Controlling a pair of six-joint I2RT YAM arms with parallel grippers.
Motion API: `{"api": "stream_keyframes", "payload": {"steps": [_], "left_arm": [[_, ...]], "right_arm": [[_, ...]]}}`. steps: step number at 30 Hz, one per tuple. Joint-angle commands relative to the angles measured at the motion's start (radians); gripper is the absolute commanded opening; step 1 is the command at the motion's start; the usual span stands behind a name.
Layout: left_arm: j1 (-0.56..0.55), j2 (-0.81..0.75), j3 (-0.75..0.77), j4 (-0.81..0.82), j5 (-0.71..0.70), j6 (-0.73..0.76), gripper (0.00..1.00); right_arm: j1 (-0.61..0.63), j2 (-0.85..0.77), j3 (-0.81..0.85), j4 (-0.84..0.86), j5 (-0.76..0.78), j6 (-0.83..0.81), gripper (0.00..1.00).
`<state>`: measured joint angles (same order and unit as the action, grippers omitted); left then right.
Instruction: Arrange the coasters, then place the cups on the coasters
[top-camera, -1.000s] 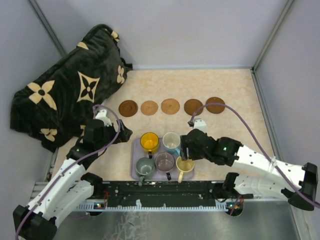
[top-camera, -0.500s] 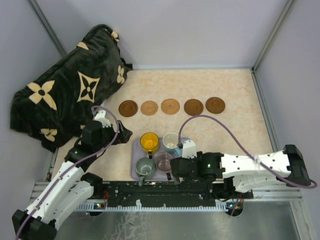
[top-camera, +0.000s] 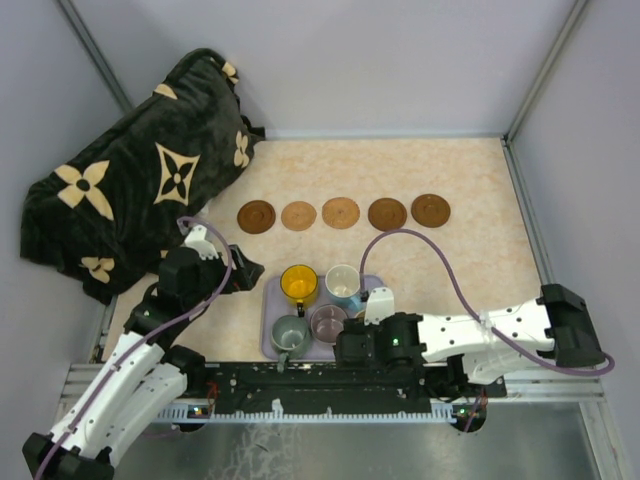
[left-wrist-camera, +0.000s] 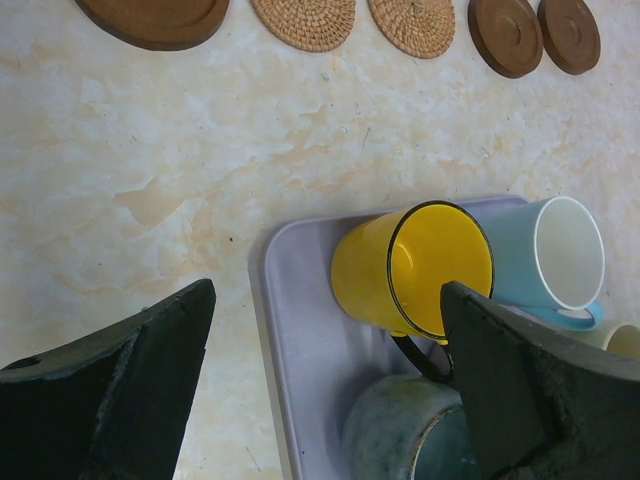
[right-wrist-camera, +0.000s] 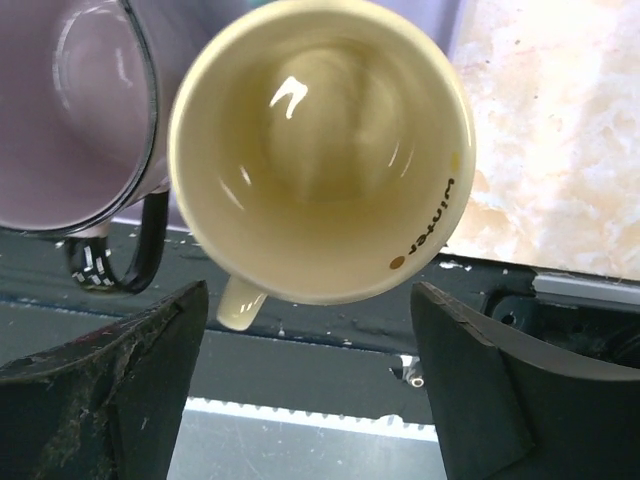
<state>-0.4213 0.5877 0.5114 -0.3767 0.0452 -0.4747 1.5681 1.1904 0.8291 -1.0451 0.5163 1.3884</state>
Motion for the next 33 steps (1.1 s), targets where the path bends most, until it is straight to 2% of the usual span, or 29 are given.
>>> {"api": "stream_keyframes", "payload": {"steps": [1, 7, 10, 17, 28, 31, 33], "left_arm": [[-0.008, 0.008, -0.007, 0.014, 0.024, -0.006, 1.0], [-0.008, 0.023, -0.006, 0.034, 0.031, -0.005, 1.0], [-0.008, 0.023, -0.008, 0.039, 0.031, -0.007, 1.0], [-0.007, 0.02, -0.024, 0.044, 0.025, -0.012, 1.0], [-0.007, 0.018, -0.031, 0.048, 0.019, -0.008, 1.0], [-0.007, 0.017, -0.03, 0.05, 0.018, -0.007, 1.0], [-0.008, 0.017, -0.03, 0.05, 0.015, -0.006, 1.0]], "right_arm": [[0.008, 0.044, 0.02, -0.072, 0.07, 0.125, 0.78], [0.023, 0.035, -0.009, -0.124, 0.039, 0.194, 0.5], [0.031, 0.01, -0.041, -0.122, 0.013, 0.204, 0.43], [0.033, -0.008, -0.05, -0.094, 0.018, 0.189, 0.43], [0.033, 0.068, -0.037, -0.023, 0.053, 0.152, 0.44], [0.033, 0.078, -0.044, -0.014, 0.071, 0.155, 0.41], [0.033, 0.086, -0.049, -0.013, 0.082, 0.163, 0.33]]}}
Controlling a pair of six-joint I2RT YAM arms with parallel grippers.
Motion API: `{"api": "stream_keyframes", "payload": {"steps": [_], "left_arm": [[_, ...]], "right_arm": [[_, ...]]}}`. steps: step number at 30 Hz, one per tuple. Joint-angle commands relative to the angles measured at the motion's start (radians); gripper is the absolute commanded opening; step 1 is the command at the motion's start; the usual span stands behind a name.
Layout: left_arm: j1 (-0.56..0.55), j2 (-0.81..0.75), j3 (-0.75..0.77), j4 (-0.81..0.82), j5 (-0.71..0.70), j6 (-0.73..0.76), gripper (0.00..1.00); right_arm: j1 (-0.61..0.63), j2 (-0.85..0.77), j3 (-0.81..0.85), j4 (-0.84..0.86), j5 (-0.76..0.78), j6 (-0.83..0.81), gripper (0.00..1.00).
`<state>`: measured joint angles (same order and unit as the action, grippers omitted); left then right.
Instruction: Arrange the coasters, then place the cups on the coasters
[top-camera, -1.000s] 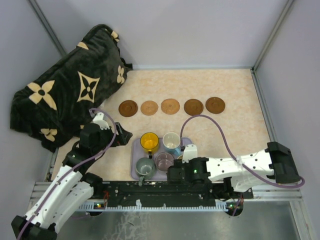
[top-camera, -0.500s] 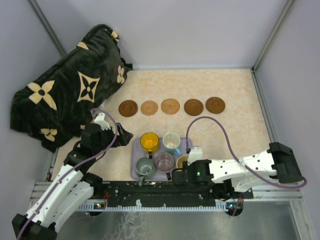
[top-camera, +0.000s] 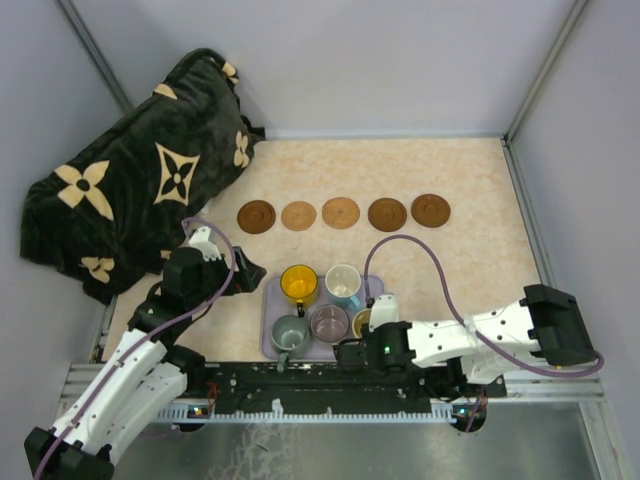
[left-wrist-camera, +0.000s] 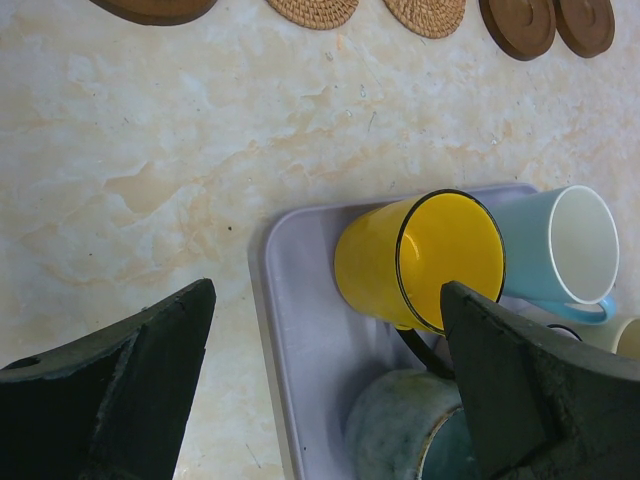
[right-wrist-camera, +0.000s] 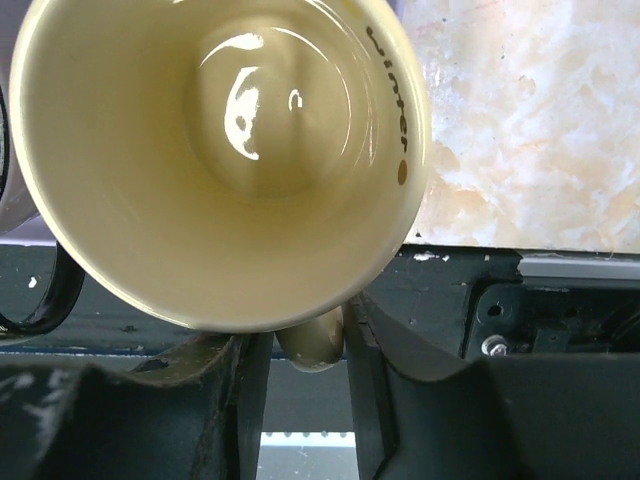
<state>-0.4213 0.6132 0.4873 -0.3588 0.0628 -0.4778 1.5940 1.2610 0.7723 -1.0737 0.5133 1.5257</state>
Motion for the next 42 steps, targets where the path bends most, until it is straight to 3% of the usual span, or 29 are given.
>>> {"api": "stream_keyframes", "payload": {"steps": [1, 7, 15, 29, 37, 42], "left_arm": [[-0.008, -0.01, -0.007, 0.032, -0.003, -0.003, 1.0], [-0.007, -0.013, -0.007, 0.031, -0.003, -0.002, 1.0], [-0.008, -0.021, -0.007, 0.027, -0.008, -0.004, 1.0], [-0.008, -0.016, -0.003, 0.046, -0.017, -0.002, 1.0], [-0.008, 0.001, 0.003, 0.072, -0.018, -0.001, 1.0], [-0.008, 0.016, 0.002, 0.097, -0.016, -0.004, 1.0]], "right_arm": [[0.007, 0.018, 0.005, 0.015, 0.09, 0.034, 0.29], [0.007, 0.035, -0.013, -0.007, 0.107, 0.083, 0.0], [0.009, 0.039, 0.007, -0.12, 0.141, 0.148, 0.0], [0.016, 0.037, 0.181, -0.418, 0.37, 0.225, 0.0], [-0.08, -0.046, 0.208, -0.417, 0.486, 0.086, 0.0], [-0.252, -0.122, 0.269, -0.318, 0.551, -0.186, 0.0]]}}
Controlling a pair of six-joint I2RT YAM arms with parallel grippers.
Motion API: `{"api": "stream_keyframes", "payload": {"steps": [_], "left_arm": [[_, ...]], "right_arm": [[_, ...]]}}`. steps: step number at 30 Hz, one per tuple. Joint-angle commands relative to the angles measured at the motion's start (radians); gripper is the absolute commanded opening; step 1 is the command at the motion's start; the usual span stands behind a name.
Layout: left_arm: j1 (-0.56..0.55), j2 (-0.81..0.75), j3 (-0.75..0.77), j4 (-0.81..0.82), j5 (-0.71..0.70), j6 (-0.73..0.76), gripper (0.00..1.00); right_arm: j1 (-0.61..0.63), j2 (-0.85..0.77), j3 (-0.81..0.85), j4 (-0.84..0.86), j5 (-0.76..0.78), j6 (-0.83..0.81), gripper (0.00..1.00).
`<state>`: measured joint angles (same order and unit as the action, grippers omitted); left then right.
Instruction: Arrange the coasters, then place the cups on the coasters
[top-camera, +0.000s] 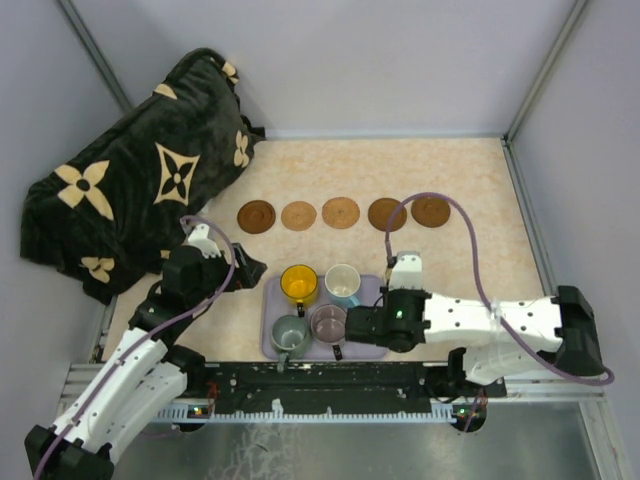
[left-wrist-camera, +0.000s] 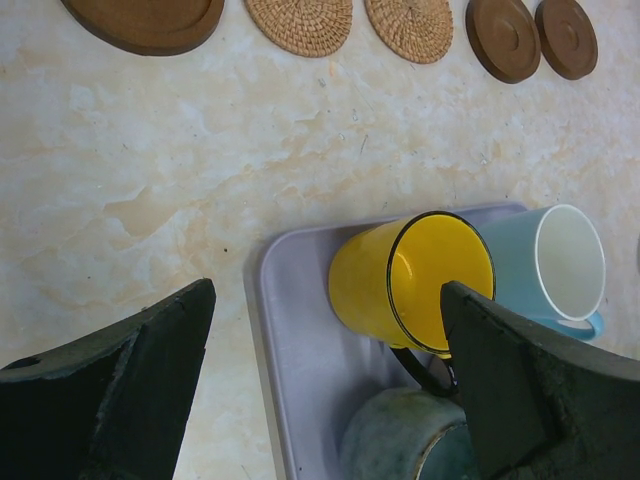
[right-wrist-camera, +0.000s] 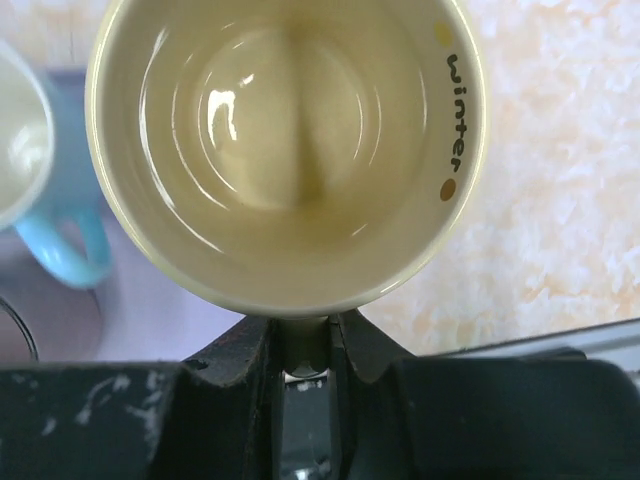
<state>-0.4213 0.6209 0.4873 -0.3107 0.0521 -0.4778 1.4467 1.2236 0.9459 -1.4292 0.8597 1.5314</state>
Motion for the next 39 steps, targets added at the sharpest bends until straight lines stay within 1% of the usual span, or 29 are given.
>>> {"api": "stream_keyframes", "payload": {"steps": [1, 4, 6, 9, 11, 14, 18, 23, 27, 31, 35, 39], "left_arm": [[-0.008, 0.012, 0.002, 0.053, -0.005, -0.004, 1.0], [-0.007, 0.024, 0.0, 0.065, -0.005, -0.005, 1.0], [-0.007, 0.032, 0.0, 0.072, -0.003, -0.003, 1.0], [-0.008, 0.044, 0.001, 0.08, 0.0, 0.0, 1.0], [-0.007, 0.048, 0.001, 0.087, 0.0, 0.002, 1.0], [-0.007, 0.056, -0.002, 0.1, -0.008, 0.004, 1.0], [-0.007, 0.061, -0.004, 0.116, -0.02, -0.002, 1.0], [-0.009, 0.06, -0.006, 0.122, -0.038, -0.003, 1.0], [-0.008, 0.065, -0.013, 0.128, -0.048, 0.007, 1.0], [-0.009, 0.077, -0.013, 0.137, -0.051, 0.01, 1.0], [-0.01, 0.09, -0.015, 0.151, -0.057, 0.014, 1.0], [-0.01, 0.102, -0.028, 0.174, -0.065, 0.013, 1.0]], "right_arm": [[-0.14, -0.105, 0.104, 0.093, 0.205, -0.273, 0.0], [-0.258, -0.169, 0.094, 0.316, 0.164, -0.527, 0.0], [-0.351, -0.198, 0.073, 0.465, 0.102, -0.68, 0.0], [-0.53, -0.206, 0.057, 0.658, 0.0, -0.895, 0.0], [-0.65, -0.193, 0.054, 0.752, -0.097, -1.012, 0.0], [-0.822, -0.138, 0.076, 0.847, -0.226, -1.154, 0.0], [-0.986, -0.013, 0.169, 0.886, -0.342, -1.32, 0.0], [-1.141, 0.105, 0.292, 0.902, -0.517, -1.439, 0.0], [-1.232, 0.137, 0.281, 0.999, -0.576, -1.505, 0.0], [-1.337, 0.17, 0.241, 1.107, -0.709, -1.513, 0.0], [-1.388, 0.222, 0.237, 1.165, -0.755, -1.511, 0.0], [-1.392, 0.274, 0.244, 1.195, -0.758, -1.527, 0.0]]}}
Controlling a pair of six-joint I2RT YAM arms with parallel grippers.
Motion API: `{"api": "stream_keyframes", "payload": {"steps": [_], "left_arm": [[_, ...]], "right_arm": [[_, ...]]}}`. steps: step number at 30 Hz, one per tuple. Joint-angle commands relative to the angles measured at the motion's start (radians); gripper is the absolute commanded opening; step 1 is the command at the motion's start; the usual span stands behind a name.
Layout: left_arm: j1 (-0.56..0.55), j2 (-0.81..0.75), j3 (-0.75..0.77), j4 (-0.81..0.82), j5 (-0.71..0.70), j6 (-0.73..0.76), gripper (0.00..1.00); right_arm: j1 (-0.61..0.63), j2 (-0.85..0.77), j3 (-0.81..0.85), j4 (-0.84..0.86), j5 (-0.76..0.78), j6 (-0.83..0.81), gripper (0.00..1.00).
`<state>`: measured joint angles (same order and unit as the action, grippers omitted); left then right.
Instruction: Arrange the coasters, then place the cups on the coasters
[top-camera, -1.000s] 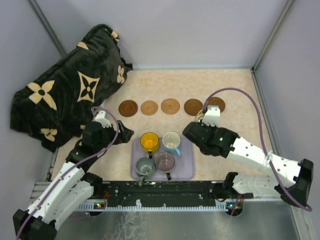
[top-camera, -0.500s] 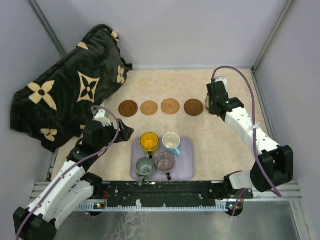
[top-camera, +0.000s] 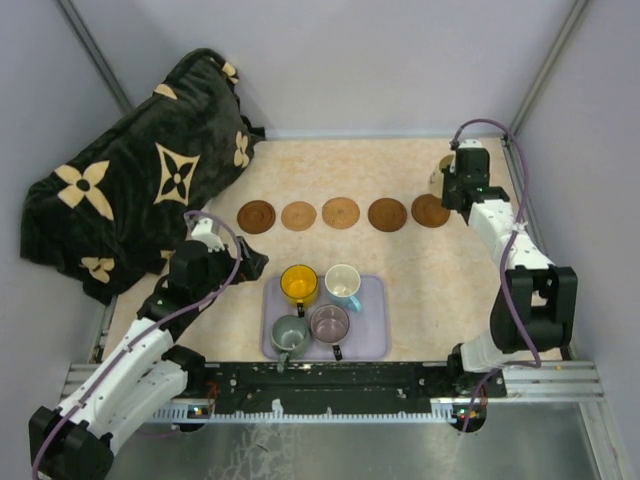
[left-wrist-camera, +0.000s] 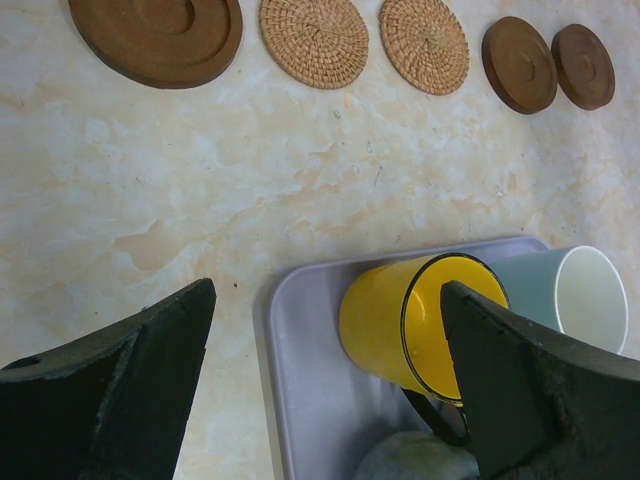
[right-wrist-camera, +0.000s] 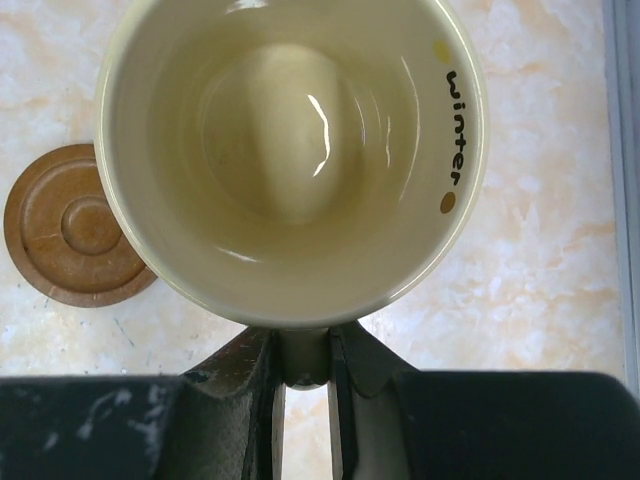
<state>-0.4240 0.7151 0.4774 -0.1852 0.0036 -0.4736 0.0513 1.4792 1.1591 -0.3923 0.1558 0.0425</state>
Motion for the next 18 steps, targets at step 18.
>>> {"api": "stream_keyframes", "payload": {"steps": [18], "left_arm": [[-0.006, 0.044, -0.035, 0.091, 0.001, -0.004, 1.0]], "right_arm": [[0.004, 0.138, 0.037, 0.15, -0.046, -0.046, 0.0]]}}
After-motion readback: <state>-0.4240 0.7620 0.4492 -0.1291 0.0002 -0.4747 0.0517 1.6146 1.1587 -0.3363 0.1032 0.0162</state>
